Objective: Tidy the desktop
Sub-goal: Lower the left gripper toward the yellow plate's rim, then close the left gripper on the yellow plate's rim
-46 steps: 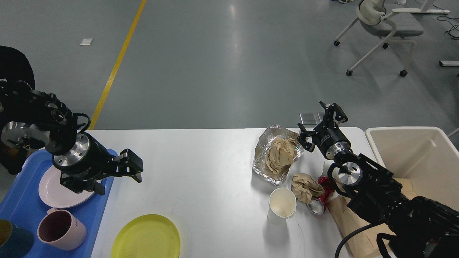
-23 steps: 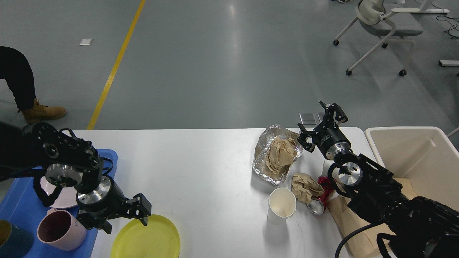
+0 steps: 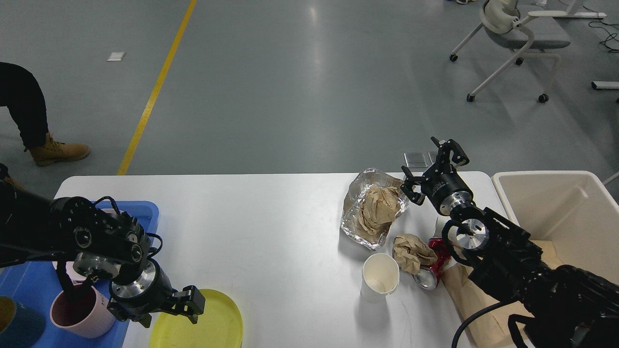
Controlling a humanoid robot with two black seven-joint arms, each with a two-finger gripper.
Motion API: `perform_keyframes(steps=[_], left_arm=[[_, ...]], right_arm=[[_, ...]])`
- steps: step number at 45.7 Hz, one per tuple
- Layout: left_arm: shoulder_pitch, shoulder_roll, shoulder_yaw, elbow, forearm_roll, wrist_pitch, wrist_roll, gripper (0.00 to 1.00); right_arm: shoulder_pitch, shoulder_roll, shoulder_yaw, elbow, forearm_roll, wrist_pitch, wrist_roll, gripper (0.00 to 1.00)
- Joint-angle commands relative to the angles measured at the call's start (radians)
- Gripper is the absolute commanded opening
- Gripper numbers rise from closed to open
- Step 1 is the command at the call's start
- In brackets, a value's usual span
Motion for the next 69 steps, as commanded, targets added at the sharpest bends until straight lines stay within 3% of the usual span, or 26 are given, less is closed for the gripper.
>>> perform_keyframes(steps=[1, 17, 40, 69], left_arm=[[0.008, 0.002, 0.002, 0.003, 0.019, -0.012, 0.005, 0.93], [0.028, 0.005, 0.010, 0.017, 0.102, -0.003, 0.008, 0.93], [0.101, 0.005, 0.000, 0.106, 0.102, -0.006, 0.063, 0.93], [0.166, 0.019, -0.047, 0.135, 0.102, 0.031, 0.062, 0.91]], right_arm=[[0.000, 0.000, 0.000, 0.000, 0.000, 0.000, 0.000, 1.00], [0.000, 0.000, 0.000, 0.000, 0.000, 0.000, 0.000, 1.00], [0.000, 0.000, 0.001, 0.000, 0.000, 0.000, 0.000, 1.00], [0.000, 0.000, 0.000, 0.000, -0.001, 0.000, 0.000, 1.00]])
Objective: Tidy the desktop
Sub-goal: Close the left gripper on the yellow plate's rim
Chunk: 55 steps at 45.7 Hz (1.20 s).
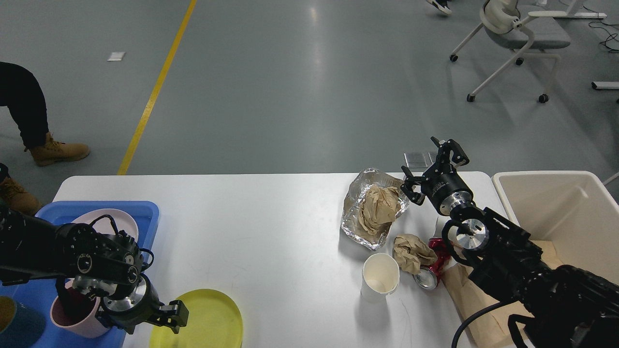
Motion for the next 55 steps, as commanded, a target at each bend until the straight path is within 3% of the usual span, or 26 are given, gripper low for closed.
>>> perform_keyframes(steps=[1, 16, 44, 55], left_arm=[[0.011, 0.010, -0.002, 0.001, 0.000, 0.001, 0.000, 0.91], [0.044, 0.013, -0.002, 0.032, 0.002, -0.001, 0.002, 0.87], [0.058, 0.003, -0.006, 0.037, 0.000, -0.010, 0.044, 0.56], [0.071, 0.001, -0.029, 0.038, 0.000, -0.008, 0.067, 0.55]], right_arm=[[0.000, 0.000, 0.000, 0.000, 0.000, 0.000, 0.000, 1.00], [0.000, 0.000, 0.000, 0.000, 0.000, 0.000, 0.000, 1.00], [0.000, 0.000, 0.000, 0.000, 0.000, 0.000, 0.000, 1.00], [0.000, 0.000, 0.000, 0.000, 0.000, 0.000, 0.000, 1.00]])
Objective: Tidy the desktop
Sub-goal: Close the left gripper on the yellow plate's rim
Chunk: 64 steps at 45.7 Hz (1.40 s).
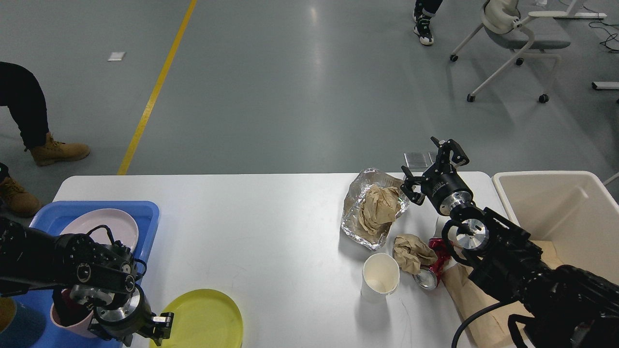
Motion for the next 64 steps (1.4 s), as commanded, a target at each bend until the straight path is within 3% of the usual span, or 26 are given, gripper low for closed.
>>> perform_keyframes(steps=[1, 14, 24, 29, 51, 64], left_arm=[[0.003, 0.000, -0.010, 0.001, 0.000, 0.001, 0.014, 0.55], [0.010, -0.003, -0.018, 0.011, 0.000, 0.000, 0.031, 0.45], [0.027, -0.002, -0.056, 0.013, -0.002, -0.007, 0.160, 0.13], [0.032, 0.002, -0.093, 0.014, -0.002, -0.007, 0.188, 0.01], [0.041, -0.002, -0.102, 0.024, -0.003, -0.010, 0.199, 0.00], [0.018, 0.008, -0.148, 0.024, -0.011, -0.089, 0.208, 0.00]], right_arm=[[0.000, 0.000, 0.000, 0.000, 0.000, 0.000, 0.000, 1.00], [0.000, 0.000, 0.000, 0.000, 0.000, 0.000, 0.000, 1.00], [0.000, 0.000, 0.000, 0.000, 0.000, 0.000, 0.000, 1.00], [0.000, 0.000, 0.000, 0.000, 0.000, 0.000, 0.000, 1.00], [0.000, 0.000, 0.000, 0.000, 0.000, 0.000, 0.000, 1.00], [0.000, 0.000, 0.001, 0.000, 0.000, 0.000, 0.000, 1.00]])
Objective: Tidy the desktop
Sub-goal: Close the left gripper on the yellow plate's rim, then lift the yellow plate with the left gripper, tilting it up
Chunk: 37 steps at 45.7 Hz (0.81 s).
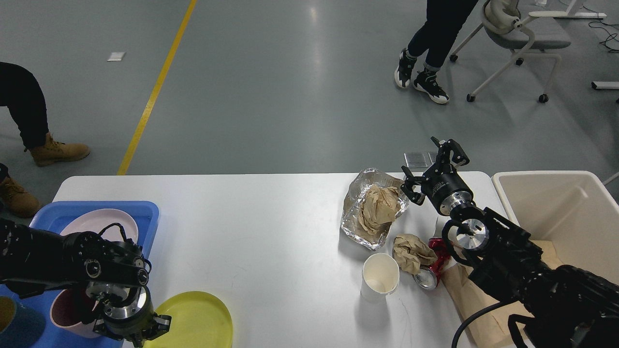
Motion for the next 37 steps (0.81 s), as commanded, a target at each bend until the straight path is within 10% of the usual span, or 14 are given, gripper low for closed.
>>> perform_keyframes(steps=[1, 37], left_arm=[[-0.017, 0.004, -0.028, 0.000, -0.004, -0.039, 0.001, 0.00], [-0.307, 0.018, -0.028, -0.009, -0.111, -0.252, -0.003, 0.00]], right_arm=[[0.000, 0.000, 0.000, 0.000, 0.000, 0.000, 0.000, 1.00], [0.000, 0.000, 0.000, 0.000, 0.000, 0.000, 0.000, 1.00]])
